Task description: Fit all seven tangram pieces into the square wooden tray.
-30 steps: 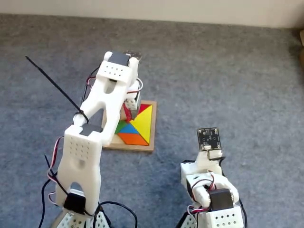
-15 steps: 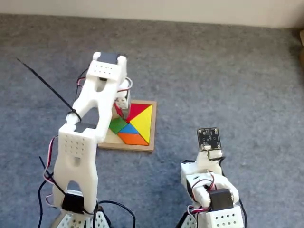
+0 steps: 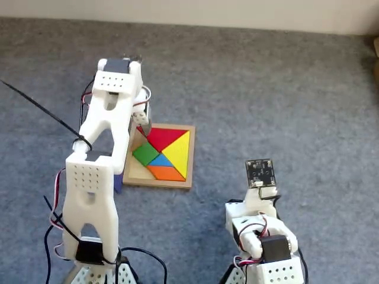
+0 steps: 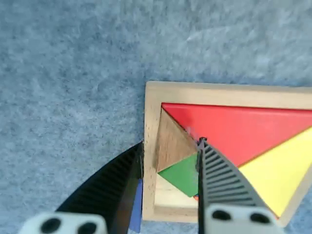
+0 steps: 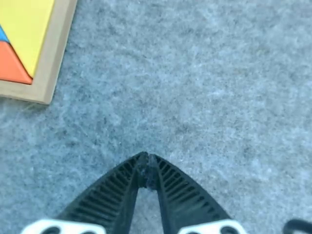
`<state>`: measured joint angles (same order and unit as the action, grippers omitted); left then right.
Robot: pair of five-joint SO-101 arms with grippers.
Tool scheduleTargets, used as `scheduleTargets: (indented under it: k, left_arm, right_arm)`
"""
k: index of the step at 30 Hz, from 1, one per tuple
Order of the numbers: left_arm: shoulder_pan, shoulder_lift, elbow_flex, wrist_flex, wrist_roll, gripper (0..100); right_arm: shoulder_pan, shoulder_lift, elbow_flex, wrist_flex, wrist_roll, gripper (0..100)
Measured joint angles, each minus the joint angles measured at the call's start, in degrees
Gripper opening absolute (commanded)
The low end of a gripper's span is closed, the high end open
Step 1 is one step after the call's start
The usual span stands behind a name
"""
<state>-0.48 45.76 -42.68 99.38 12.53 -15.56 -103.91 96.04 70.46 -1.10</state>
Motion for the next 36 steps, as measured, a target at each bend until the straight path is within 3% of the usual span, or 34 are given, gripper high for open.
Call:
scheduleTargets:
  k: [16,24,30,36]
  left_arm:
    - [-2.64,-1.85,-1.14,0.44,1.41,12]
    - [-2.64,-20.57,16.97,0.62,-2.81,12]
    - [-2.73,-32.35,34.2,0.62,-5.8,27]
    - [-3.96,-43.08,48.44,-2.37,-6.24,28]
  right_arm:
    - [0.0,0.0,0.0,0.0,0.0,1.6]
    - [0.0,0.0,0.0,0.0,0.0,1.6]
    - [0.0,0.0,0.0,0.0,0.0,1.6]
    - [0.0,0.0,0.0,0.0,0.0,1.6]
